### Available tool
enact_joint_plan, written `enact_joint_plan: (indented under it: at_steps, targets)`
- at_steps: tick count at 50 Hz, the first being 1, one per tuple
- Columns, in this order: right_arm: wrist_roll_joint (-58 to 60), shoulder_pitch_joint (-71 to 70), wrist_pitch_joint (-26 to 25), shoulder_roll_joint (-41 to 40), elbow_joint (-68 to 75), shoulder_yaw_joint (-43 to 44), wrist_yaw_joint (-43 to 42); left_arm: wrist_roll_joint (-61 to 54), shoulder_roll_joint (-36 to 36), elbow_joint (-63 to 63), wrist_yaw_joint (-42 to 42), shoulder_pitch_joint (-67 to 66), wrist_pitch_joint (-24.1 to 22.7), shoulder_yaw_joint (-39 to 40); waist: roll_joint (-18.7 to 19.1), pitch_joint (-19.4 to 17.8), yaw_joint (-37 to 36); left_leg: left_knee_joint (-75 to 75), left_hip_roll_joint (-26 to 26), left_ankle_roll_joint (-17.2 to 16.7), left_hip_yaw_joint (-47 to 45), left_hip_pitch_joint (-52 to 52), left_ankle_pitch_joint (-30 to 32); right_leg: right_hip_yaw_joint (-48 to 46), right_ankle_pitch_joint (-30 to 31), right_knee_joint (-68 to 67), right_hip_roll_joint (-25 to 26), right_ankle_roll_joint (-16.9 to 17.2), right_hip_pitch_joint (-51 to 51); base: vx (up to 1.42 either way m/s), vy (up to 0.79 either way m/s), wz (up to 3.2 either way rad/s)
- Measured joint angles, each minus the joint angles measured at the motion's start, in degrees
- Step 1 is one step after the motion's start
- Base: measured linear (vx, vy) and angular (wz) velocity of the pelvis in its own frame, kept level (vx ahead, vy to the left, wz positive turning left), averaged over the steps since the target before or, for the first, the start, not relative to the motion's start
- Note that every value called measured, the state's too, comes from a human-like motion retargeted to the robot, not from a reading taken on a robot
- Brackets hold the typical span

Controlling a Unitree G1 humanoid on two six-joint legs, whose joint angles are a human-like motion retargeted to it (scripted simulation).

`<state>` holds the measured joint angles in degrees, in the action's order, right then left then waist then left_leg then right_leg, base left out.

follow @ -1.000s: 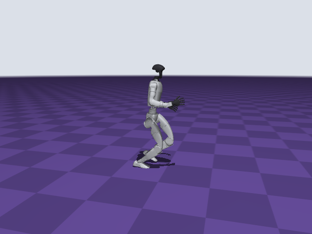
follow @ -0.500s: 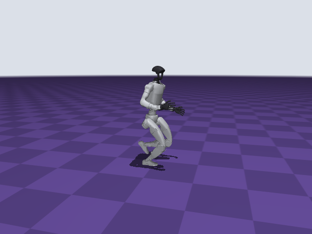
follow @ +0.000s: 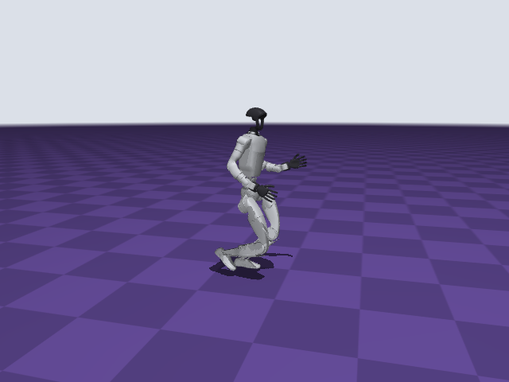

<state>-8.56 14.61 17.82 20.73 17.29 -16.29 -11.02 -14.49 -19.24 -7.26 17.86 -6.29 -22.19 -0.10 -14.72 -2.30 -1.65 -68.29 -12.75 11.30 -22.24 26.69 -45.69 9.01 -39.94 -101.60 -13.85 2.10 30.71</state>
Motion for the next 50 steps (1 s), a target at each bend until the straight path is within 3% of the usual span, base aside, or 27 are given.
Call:
enact_joint_plan:
  at_steps: [3,5,10,12,15,20,25,30,33,36,39,45,50]
  targets:
    - [-2.0,2.33,1.25,1.11,0.27,1.75,-0.73,0.18,-1.33,-0.28,-1.69,-0.6,-0.58,-1.44,3.18,2.07,3.88,6.9,0.86,-4.23,1.52,-4.68,3.96,-2.08,-0.04,6.75,2.88,-0.66,6.5,0.41,0.09,-0.2]
    - [-2.49,3.26,1.83,1.54,0.52,3.03,-1.43,-0.19,-1.76,0.35,-4.15,-2.14,-1.02,-2.52,5.26,4.06,6.11,10.25,2.42,-8.66,1.84,-6.14,10.67,-3.71,1.86,14.69,5.62,0.36,9.93,0.38,0.05,-0.02]
    - [-1.98,3.05,2.09,1.98,0.75,6.71,-2.47,-1.5,-3.16,2.64,-11.95,-6.04,-0.77,-5.14,10.82,7.23,3.76,2.75,10.01,-14.43,3.84,-1.66,18.79,-8.09,9.67,32.62,14.95,4.3,13.25,0.24,0.04,-0.3]
    - [-1.62,1.96,2.01,2.62,0.24,7.69,-3.13,-2.15,-3.37,3.12,-13.95,-7.84,-0.11,-4.98,11.88,6.93,1.24,-6.09,13.55,-14.09,3.81,0.39,18.25,-10.13,8.52,31.54,15.89,2.96,13.23,0.1,0.08,-0.48]
    - [-1.24,-1.9,1.26,3.87,0.31,8.35,-4.32,-2.79,-3.19,3.98,-15.97,-10.48,1.22,-3.66,13.18,5.93,-3.1,-20.59,20.31,-12.04,4.53,3.97,15.95,-12.19,1.09,28.27,16.76,-1.49,12.57,0.11,0.12,-0.51]
    - [-3.08,-13.5,1.11,4.29,2.91,3.97,-4.66,-4.79,-1.16,6.85,-17.14,-12.73,3.34,-1.27,13.99,3.45,-10.36,-28.68,28.23,-6.53,12.16,10.43,9.09,-10.2,-0.91,28.08,20.82,-1.36,10.48,0.13,0.17,-0.71]
    - [-4.24,-18.63,1.76,2.85,-0.73,-2.21,0.11,-7.16,-0.87,10.89,-18.11,-14.83,4.73,-1.71,12.13,4.43,-15.41,-21.54,24.41,-6.03,23.03,12.17,7.21,-5.07,2.39,29.24,22.22,0.82,10.43,0.09,0.24,-0.89]
    - [-1.15,-20.48,0.31,2.81,-3.04,-5.93,4.36,-6.25,-2.17,18.71,-18.74,-12.59,6.52,-4.86,12.37,5.75,-14.52,-14.61,18.6,-6.91,28.5,8.54,1.03,-1.54,3.16,27.95,23.2,2.77,12.54,-0.03,0.29,-0.59]
    - [2.61,-20.5,-1.09,2.68,-0.98,-6.21,5.09,-3.33,-2.74,26.0,-18.35,-8.03,6.85,-8.13,10.74,5.88,-9.45,-9.66,15.33,-3.92,23.97,9.02,-3.05,-0.8,4.1,25.35,17.73,4.67,15.94,-0.16,0.31,0.36]
    - [6.1,-20.09,-2.54,1.76,3.45,-6.06,5.03,-0.34,-3.03,33.38,-17.44,-3.48,7.25,-10.62,8.68,6.77,-5.2,-4.17,12.42,-2.68,18.99,9.62,-3.3,-3.3,3.18,22.96,9.5,2.9,19.89,-0.13,0.29,0.26]
    - [8.48,-19.49,-3.73,0.81,9.23,-5.84,5.4,1.58,-2.83,39.62,-16.7,-0.26,7.92,-12.05,6.86,7.28,-2.13,1.66,8.8,-2.77,15.95,8.64,-1.86,-5.2,1.74,21.18,5.17,1.97,20.17,-0.07,0.22,0.15]
    - [11.29,-17.84,-5.62,0.36,20.82,-4.95,7.16,4.56,-1.43,48.91,-17.3,2.47,9.68,-13.11,3.92,7.0,0.84,12.24,2.07,-3.19,12.67,3.79,1.02,-6.32,-1.04,21.86,3.85,2.5,13.13,-0.02,0.14,0.05]
    - [13.36,-16.26,-6.71,0.66,29.4,-3.69,7.49,6.88,0.45,55.7,-18.57,2.96,10.61,-13.66,3.83,6.51,0.56,17.0,0.63,-3.19,11.11,0.2,1.99,-6.2,-3.93,27.51,4.31,1.64,7.75,-0.02,0.09,-0.24]
